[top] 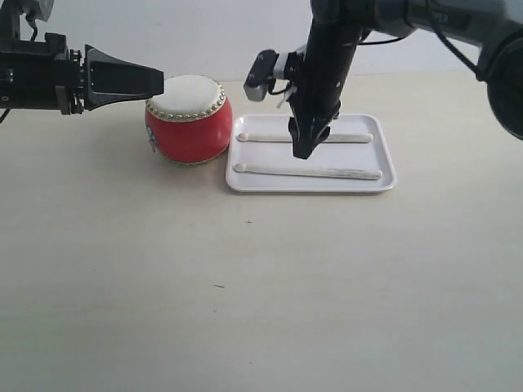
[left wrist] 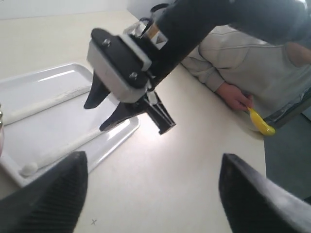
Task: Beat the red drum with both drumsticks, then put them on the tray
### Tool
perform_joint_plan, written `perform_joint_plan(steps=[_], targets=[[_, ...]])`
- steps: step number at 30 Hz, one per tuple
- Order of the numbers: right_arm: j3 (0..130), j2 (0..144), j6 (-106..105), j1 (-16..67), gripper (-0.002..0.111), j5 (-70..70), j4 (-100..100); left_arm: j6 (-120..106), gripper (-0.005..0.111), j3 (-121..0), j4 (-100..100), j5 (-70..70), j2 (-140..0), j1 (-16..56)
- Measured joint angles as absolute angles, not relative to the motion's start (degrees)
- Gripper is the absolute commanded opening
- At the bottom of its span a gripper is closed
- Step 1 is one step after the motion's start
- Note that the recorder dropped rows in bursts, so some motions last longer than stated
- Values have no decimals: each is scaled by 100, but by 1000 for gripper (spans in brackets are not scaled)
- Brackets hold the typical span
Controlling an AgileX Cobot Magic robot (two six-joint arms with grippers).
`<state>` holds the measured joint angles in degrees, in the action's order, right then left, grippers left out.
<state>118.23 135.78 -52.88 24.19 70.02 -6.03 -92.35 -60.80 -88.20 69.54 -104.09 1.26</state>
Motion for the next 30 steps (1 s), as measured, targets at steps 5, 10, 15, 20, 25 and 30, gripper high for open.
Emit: perform_joint_plan(steps=[5, 10, 15, 20, 25, 30], targets=[[11823, 13107, -4422, 2419, 25, 7002, -638, -9235, 1, -6080, -8858, 6753, -10409, 126], [11823, 12754, -3430, 2419, 0, 7002, -798, -9235, 0, -6065, -8847, 6588, -10396, 126], [11621, 12545, -3123, 2419, 0, 7002, -866, -9162, 0, -5735, -8954, 5100, -9924, 126], [11301, 12446, -3102, 2419, 0, 7015, -907, -9908, 0, -5047, -9695, 3471, -8968, 126], [11133, 12448, -3113, 2419, 0, 7015, -1125, -10393, 0, -4606, -9881, 3027, -7816, 126], [11089, 12448, -3126, 2419, 0, 7015, -1280, -10541, 0, -4145, -9912, 2641, -6602, 126]])
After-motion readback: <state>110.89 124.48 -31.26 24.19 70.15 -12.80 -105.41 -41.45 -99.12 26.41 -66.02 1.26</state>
